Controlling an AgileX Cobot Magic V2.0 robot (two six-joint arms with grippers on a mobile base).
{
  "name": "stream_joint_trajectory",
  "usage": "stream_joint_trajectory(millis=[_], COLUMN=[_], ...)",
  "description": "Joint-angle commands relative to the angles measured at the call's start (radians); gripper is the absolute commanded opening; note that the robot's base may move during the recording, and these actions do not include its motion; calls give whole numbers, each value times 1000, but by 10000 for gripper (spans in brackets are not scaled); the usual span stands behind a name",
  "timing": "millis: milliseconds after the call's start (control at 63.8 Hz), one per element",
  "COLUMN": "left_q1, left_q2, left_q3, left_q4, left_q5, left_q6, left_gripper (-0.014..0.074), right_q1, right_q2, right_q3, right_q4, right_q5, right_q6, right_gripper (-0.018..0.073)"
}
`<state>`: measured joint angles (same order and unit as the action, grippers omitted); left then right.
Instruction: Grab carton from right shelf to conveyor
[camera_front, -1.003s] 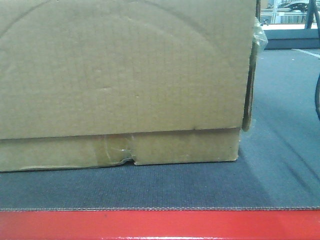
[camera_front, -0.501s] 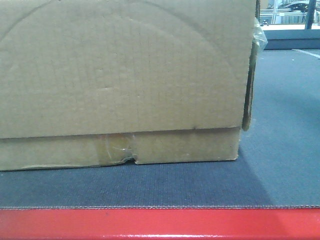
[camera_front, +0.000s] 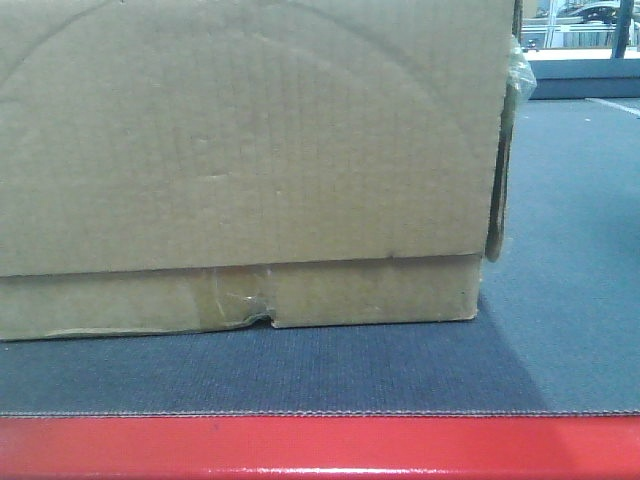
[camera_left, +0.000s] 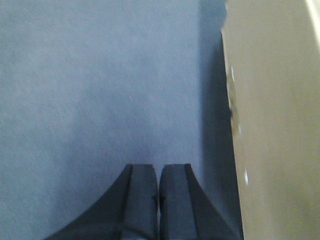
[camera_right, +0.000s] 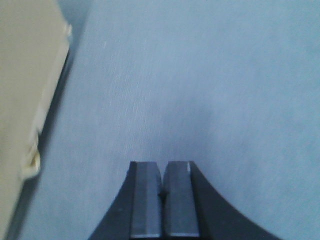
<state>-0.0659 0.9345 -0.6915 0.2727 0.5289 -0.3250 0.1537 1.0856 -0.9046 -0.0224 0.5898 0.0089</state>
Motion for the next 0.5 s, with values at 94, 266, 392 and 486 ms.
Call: stream_joint_trajectory(millis=[94,266,392,486], left_q1=[2,2,2,2], left_q2=[-161,-341,-459,-534], left_q3=[133,216,251,267], left_q4=[-3,1,1,1], left_q5=[-153,-230,-247,-247], left_q6=[5,5,5,5], left_gripper=[13,13,13,13], right_q1=[-7,-7,-7,-7], right_q2=[-180,-388,-567,-707], right_q3=[239,411,494,530], right_q4=[-17,-17,-17,-17], right_q5=[-205,-294,-314,-314], right_q6=[-9,-9,-9,-9], right_gripper=[-73,-73,-73,-73])
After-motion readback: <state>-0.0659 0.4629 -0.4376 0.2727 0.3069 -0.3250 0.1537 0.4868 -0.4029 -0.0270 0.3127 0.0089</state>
